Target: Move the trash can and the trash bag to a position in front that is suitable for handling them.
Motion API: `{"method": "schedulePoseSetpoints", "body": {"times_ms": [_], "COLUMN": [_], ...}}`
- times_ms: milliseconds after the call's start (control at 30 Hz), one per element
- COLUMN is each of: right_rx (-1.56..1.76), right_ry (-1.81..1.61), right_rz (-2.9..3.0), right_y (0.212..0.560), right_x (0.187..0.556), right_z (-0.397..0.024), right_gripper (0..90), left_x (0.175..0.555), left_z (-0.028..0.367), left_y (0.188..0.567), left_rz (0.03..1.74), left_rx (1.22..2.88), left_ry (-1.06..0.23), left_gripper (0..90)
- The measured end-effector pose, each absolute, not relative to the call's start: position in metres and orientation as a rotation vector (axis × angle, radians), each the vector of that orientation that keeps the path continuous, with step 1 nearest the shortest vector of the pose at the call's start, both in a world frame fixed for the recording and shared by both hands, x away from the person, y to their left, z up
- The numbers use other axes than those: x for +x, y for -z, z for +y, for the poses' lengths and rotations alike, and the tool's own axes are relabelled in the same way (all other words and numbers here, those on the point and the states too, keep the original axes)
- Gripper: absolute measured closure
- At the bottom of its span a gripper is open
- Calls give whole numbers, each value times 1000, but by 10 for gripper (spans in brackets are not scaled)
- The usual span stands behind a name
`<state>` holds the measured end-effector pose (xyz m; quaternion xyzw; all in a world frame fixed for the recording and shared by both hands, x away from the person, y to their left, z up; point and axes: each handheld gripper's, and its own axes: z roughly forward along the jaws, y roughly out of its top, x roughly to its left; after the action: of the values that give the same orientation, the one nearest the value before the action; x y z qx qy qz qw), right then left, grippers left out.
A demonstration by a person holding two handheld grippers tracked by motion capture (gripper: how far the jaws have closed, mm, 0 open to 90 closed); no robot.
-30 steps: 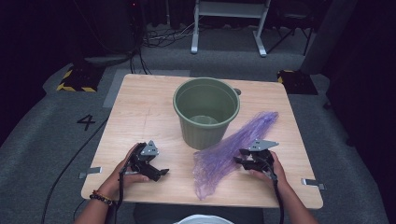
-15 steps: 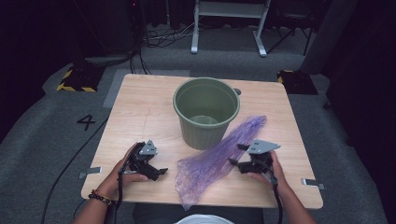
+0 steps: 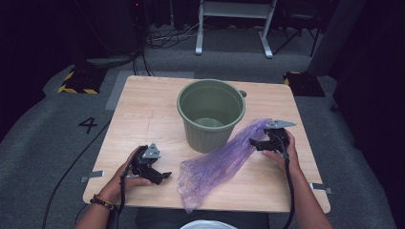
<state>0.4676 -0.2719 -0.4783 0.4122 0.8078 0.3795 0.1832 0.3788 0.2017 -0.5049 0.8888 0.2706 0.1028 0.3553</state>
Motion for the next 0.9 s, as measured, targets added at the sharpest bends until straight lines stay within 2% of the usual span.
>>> {"method": "schedulePoseSetpoints", "body": {"times_ms": [300, 433, 467, 500, 533, 567, 600, 633, 667, 767, 800, 900], "right_rx": [1212, 1235, 1235, 1223, 1206, 1199, 1199, 1191, 1170, 1150, 1148, 1131], "right_ry": [-946, -958, -958, -965, -987, -993, -993, -1000, -1012, -1029, -1053, -1088], "right_rz": [2315, 2302, 2302, 2304, 2301, 2305, 2305, 2311, 2318, 2312, 2318, 2304], "right_y": [496, 497, 497, 496, 496, 496, 496, 496, 496, 497, 498, 499], "right_x": [488, 491, 491, 490, 487, 486, 486, 484, 479, 475, 471, 466], "right_z": [-257, -257, -257, -258, -258, -257, -257, -257, -255, -254, -255, -258], "right_gripper": [184, 280, 280, 367, 506, 571, 571, 619, 731, 782, 834, 872], "left_x": [379, 379, 379, 379, 379, 379, 379, 379, 379, 379, 379, 379], "left_z": [202, 202, 202, 202, 202, 202, 202, 202, 202, 202, 202, 202], "left_y": [505, 505, 505, 505, 505, 505, 505, 505, 505, 505, 505, 505], "left_rz": [700, 699, 699, 699, 699, 699, 699, 698, 699, 699, 699, 700], "left_rx": [2296, 2295, 2296, 2296, 2296, 2295, 2295, 2296, 2296, 2296, 2296, 2296], "left_ry": [-264, -262, -262, -263, -263, -263, -263, -264, -264, -264, -264, -265], "left_gripper": [10, 9, 9, 10, 10, 10, 10, 10, 10, 10, 10, 10]}}
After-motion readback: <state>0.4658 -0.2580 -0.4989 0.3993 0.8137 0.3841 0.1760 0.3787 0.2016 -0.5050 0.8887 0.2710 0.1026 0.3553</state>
